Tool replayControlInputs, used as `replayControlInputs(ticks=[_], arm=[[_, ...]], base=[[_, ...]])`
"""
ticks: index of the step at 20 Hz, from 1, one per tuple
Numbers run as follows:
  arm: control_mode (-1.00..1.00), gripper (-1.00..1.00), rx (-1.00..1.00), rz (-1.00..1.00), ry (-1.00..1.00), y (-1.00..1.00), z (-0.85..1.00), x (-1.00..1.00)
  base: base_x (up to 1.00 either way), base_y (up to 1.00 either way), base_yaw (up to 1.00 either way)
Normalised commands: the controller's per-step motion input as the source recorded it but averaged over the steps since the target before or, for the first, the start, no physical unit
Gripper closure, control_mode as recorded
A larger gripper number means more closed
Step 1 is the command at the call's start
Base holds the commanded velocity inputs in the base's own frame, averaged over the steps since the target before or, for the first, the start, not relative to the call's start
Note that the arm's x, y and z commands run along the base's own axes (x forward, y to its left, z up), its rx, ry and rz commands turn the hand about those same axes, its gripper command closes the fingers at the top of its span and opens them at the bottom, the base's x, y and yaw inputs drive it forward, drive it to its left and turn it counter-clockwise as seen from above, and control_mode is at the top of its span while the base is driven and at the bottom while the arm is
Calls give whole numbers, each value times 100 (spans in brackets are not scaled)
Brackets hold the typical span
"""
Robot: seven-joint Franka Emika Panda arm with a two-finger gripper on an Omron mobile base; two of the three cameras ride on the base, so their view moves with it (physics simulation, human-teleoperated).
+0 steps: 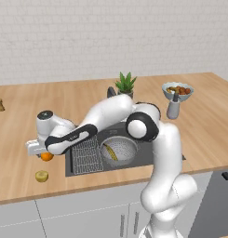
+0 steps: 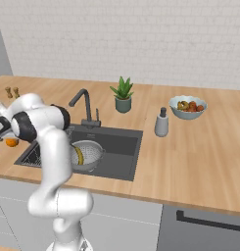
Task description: Put the colander in the sink, put the kiwi, banana, orange in the colander, and turn on the sink faucet and pour water over the colander.
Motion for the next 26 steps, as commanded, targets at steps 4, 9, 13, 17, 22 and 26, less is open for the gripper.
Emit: replayControlInputs(ticks=[4, 9, 13, 17, 22, 26], arm=[[-100, -100, 0, 0, 0, 0, -17, 31], [-100, -100, -3, 0, 0, 0, -29, 20], [-100, -100, -2, 0, 0, 0, -39, 15], [-100, 100, -1, 0, 0, 0, -30, 1], [-100, 100, 0, 0, -3, -15, -1, -12], [-100, 100, 0, 0, -23, -81, 62, -56]], base=[[0, 0, 0], [0, 0, 0], [0, 0, 0], [0, 0, 0], [0, 0, 0], [0, 0, 0]])
